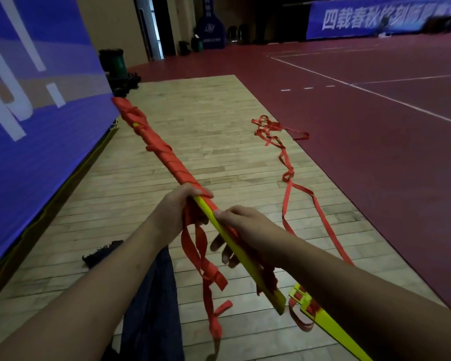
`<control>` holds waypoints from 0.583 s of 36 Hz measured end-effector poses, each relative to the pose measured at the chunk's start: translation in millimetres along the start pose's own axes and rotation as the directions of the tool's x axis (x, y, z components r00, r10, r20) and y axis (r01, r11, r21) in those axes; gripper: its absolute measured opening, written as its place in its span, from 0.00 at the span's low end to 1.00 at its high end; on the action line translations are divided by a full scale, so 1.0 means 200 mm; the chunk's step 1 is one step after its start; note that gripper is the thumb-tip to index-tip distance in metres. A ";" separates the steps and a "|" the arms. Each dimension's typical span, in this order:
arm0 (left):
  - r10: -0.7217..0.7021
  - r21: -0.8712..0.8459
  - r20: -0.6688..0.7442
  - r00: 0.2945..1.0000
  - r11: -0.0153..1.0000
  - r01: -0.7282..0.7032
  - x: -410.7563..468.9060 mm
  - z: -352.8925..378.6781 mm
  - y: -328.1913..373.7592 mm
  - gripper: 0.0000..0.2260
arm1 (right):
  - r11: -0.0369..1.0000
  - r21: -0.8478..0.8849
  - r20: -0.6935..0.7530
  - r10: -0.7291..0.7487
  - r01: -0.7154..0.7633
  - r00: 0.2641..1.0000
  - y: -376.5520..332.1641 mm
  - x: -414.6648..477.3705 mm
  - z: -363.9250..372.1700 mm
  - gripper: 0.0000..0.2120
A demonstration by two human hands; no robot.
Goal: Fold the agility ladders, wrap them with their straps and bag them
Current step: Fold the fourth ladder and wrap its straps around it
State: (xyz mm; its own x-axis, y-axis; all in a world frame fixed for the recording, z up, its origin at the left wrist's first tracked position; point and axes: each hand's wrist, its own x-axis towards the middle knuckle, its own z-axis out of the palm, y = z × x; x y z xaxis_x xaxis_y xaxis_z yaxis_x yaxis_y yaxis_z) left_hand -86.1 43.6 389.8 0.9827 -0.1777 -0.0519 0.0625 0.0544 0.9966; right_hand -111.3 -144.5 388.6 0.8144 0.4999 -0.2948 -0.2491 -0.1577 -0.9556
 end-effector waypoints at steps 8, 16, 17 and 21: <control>-0.038 -0.057 -0.050 0.998 0.998 0.035 0.02 -0.03 0.02 0.15 | 0.986 0.140 0.099 -0.104 0.090 0.990 -0.03 -0.01 0.01 0.15; -0.184 0.227 0.076 0.980 0.960 0.163 -0.01 -0.02 0.02 0.20 | 0.965 -0.167 -0.124 -0.226 0.204 0.966 -0.01 0.01 0.00 0.08; -0.190 0.236 0.088 0.978 0.958 0.165 -0.01 -0.02 0.02 0.20 | 0.949 -0.237 -0.150 -0.245 0.206 0.958 -0.01 0.01 0.00 0.07; -0.168 0.182 0.077 0.983 0.972 0.152 -0.02 0.04 0.03 0.22 | 0.898 -0.406 -0.192 -0.264 0.168 0.945 -0.01 0.02 0.01 0.06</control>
State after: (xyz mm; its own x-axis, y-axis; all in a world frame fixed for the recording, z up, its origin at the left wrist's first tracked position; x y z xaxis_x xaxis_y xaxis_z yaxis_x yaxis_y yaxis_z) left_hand -90.6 37.1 396.0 0.9418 -0.2597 -0.2136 0.1783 -0.1529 0.9720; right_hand -108.7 -141.5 388.7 0.9360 0.3511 -0.0258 0.1263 -0.4031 -0.9064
